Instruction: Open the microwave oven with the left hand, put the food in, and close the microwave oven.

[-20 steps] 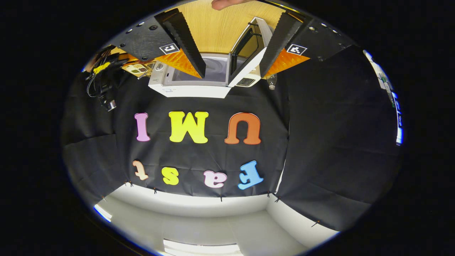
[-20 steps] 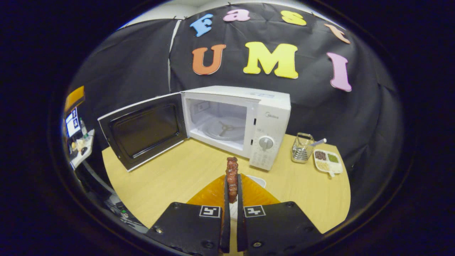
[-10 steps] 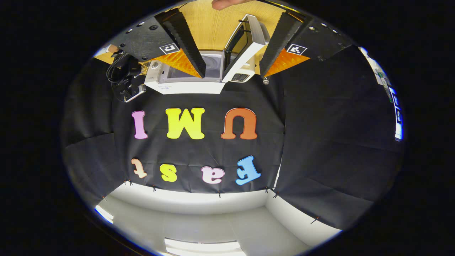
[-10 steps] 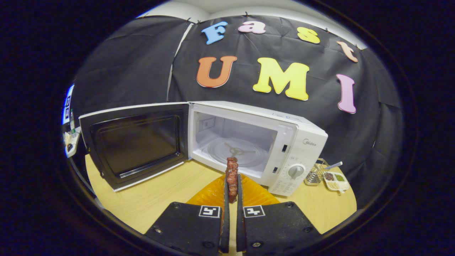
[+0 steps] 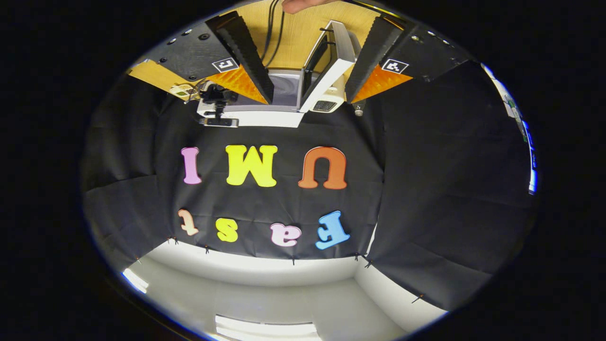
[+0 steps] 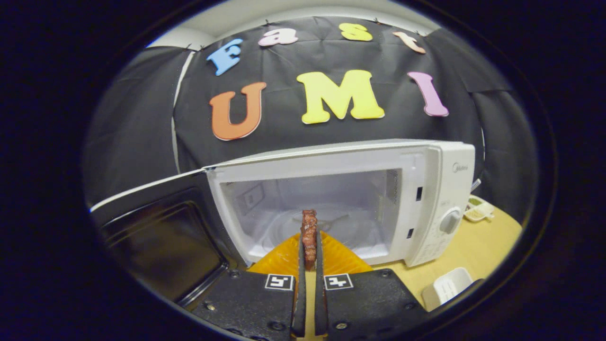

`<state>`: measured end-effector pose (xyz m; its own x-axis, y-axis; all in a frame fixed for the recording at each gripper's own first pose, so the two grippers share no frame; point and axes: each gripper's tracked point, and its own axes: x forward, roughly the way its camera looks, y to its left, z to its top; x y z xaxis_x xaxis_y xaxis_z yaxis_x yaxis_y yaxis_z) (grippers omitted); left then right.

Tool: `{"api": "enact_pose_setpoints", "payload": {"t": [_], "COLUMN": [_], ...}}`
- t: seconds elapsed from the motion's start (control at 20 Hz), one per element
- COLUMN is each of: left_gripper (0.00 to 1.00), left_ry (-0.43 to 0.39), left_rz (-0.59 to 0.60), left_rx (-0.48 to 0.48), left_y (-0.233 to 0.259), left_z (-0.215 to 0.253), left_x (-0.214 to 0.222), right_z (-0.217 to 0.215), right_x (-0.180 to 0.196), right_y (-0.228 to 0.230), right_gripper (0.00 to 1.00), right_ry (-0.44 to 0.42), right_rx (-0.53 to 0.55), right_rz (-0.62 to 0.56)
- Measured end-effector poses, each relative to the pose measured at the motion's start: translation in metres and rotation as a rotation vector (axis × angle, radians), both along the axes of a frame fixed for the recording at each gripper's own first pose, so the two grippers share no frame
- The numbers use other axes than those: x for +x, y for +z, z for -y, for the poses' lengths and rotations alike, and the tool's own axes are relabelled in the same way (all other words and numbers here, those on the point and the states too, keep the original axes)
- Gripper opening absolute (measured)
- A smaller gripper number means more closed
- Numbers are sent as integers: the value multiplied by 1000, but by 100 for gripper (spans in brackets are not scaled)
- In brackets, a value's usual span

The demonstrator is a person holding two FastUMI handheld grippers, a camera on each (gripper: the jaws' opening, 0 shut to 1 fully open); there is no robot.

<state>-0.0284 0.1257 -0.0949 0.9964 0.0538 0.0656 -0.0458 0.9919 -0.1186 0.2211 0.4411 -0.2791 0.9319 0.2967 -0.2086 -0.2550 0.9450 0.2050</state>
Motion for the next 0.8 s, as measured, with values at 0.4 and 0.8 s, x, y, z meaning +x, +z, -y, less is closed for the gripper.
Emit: {"api": "enact_pose_setpoints", "payload": {"t": [0.4, 0.8], "left_gripper": [94, 93], "left_ry": [-62, -58], "left_rz": [-21, -47], "left_rx": [-6, -40], "left_y": [-10, -24], "left_z": [9, 3], "left_x": [3, 18], "right_z": [-37, -31], "right_x": [69, 94], "right_y": [-32, -48], "right_gripper": [11, 12], "right_ry": [-125, -202], "right_rx": [244, 478], "right_rz": [-153, -232]}}
